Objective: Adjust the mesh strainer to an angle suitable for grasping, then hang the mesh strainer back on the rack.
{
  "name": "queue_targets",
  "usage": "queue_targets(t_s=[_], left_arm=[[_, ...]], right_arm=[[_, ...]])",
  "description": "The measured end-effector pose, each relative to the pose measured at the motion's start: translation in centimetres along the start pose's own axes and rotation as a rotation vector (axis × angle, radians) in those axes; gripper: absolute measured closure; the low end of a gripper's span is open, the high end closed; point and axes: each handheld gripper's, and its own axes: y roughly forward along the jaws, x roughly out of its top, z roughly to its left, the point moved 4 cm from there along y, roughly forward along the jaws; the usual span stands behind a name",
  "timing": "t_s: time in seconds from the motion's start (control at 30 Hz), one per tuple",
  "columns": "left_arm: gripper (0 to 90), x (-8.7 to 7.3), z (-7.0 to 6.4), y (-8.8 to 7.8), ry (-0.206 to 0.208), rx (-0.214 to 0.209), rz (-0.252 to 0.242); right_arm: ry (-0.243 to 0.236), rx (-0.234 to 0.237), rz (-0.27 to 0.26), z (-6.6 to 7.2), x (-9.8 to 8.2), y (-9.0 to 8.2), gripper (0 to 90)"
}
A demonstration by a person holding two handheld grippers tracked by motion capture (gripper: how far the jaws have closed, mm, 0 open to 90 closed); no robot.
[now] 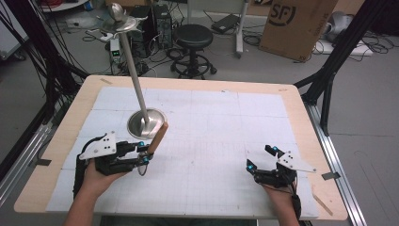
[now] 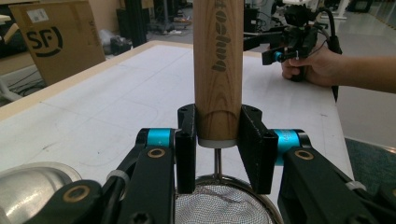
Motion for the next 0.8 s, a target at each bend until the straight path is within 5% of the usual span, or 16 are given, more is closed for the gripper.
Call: queue_targets(t_s=[0.8], left_arm=[[69.1,0.01,-0.16,-0.07,-0.004,-0.017,-0.009]], right_arm=[[0.01,-0.001,-0.001,-0.02,-0.01,-0.03,5.7]])
